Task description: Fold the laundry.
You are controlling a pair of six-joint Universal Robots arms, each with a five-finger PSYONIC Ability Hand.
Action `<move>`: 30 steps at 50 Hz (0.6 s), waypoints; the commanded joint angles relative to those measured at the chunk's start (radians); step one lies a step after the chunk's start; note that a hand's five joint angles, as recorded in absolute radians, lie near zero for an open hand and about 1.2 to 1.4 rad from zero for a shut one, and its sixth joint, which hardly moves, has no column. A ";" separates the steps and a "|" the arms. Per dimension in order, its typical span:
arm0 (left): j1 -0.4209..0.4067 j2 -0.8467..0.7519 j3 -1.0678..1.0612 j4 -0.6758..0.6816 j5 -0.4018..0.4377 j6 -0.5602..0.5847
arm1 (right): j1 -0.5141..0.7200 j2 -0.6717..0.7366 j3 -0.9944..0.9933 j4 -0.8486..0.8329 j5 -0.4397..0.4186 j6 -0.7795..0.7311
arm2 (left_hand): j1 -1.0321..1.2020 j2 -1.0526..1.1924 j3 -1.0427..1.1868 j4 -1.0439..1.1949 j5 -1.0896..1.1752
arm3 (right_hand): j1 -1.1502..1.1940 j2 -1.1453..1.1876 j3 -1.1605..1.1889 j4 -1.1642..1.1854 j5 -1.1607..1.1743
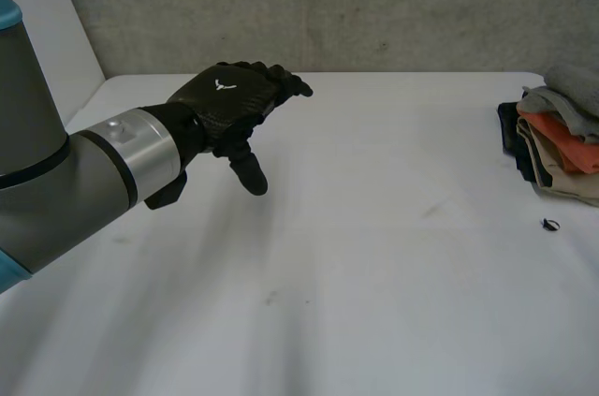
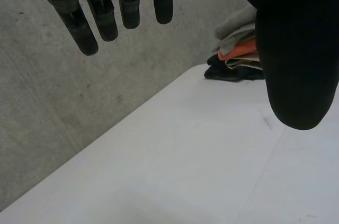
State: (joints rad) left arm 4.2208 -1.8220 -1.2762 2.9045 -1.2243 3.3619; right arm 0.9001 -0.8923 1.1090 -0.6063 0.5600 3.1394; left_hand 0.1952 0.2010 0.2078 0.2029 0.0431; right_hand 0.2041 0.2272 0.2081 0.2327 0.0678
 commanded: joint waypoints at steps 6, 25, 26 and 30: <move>-0.001 0.006 -0.009 -0.001 0.005 -0.001 | -0.069 -0.007 -0.109 0.200 0.507 -0.533 | 0.018 0.012 0.006 0.011 -0.004 | -0.030 -0.053 -0.034 -0.058 -0.068; -0.021 0.032 -0.014 0.025 0.009 -0.036 | 0.537 -0.378 0.139 0.230 0.879 -0.462 | 0.007 0.001 -0.006 -0.001 -0.016 | -0.030 -0.053 -0.034 -0.058 -0.068; -0.019 0.044 -0.017 0.039 0.003 -0.036 | 0.565 -0.398 0.161 0.232 0.876 -0.432 | 0.007 0.001 -0.006 -0.001 -0.016 | -0.030 -0.053 -0.034 -0.058 -0.068; 0.001 0.075 -0.043 0.084 -0.013 -0.036 | 0.678 -0.502 0.287 0.240 0.856 -0.302 | 0.004 -0.002 -0.009 -0.004 -0.019 | -0.030 -0.053 -0.034 -0.058 -0.068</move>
State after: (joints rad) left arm 4.1995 -1.7898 -1.2921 2.9265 -1.2157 3.3277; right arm 1.3854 -1.2464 1.2016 -0.3767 1.4546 2.6301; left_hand 0.1953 0.2010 0.2078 0.2029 0.0431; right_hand 0.2041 0.2272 0.2081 0.2327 0.0642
